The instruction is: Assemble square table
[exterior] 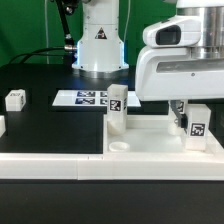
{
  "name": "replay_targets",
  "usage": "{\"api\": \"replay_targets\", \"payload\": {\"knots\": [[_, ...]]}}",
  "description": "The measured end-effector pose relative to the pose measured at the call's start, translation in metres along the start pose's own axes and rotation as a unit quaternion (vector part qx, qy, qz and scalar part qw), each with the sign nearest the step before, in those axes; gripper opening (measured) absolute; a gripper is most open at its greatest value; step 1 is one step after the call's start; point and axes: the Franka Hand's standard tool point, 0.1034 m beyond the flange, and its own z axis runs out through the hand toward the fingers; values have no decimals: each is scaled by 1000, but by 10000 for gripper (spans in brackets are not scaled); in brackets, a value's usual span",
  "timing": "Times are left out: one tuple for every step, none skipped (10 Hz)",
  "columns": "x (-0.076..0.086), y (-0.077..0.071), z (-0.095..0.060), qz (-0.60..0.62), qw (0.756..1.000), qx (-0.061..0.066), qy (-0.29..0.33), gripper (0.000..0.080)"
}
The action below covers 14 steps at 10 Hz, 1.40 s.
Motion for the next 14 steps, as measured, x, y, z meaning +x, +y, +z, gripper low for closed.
{"api": "replay_targets", "payload": {"knots": [[1,6,0,39,999,-3,0,369],[1,7,1,64,998,-4,0,290],[1,7,1,108,994,-4,0,290],[1,8,1,123,992,-4,0,290],[2,8,1,172,985,-3,2,290],[1,10,1,283,959,-2,11,290],[-2,11,2,374,927,-1,20,290],[-2,11,2,416,909,2,21,290],[-2,11,2,516,857,16,10,290],[-2,11,3,574,818,28,-3,290],[-2,11,3,628,777,41,-13,290],[-1,11,3,666,744,47,-20,290],[-1,12,3,682,729,48,-22,290],[-2,11,3,694,718,49,-21,290]]}}
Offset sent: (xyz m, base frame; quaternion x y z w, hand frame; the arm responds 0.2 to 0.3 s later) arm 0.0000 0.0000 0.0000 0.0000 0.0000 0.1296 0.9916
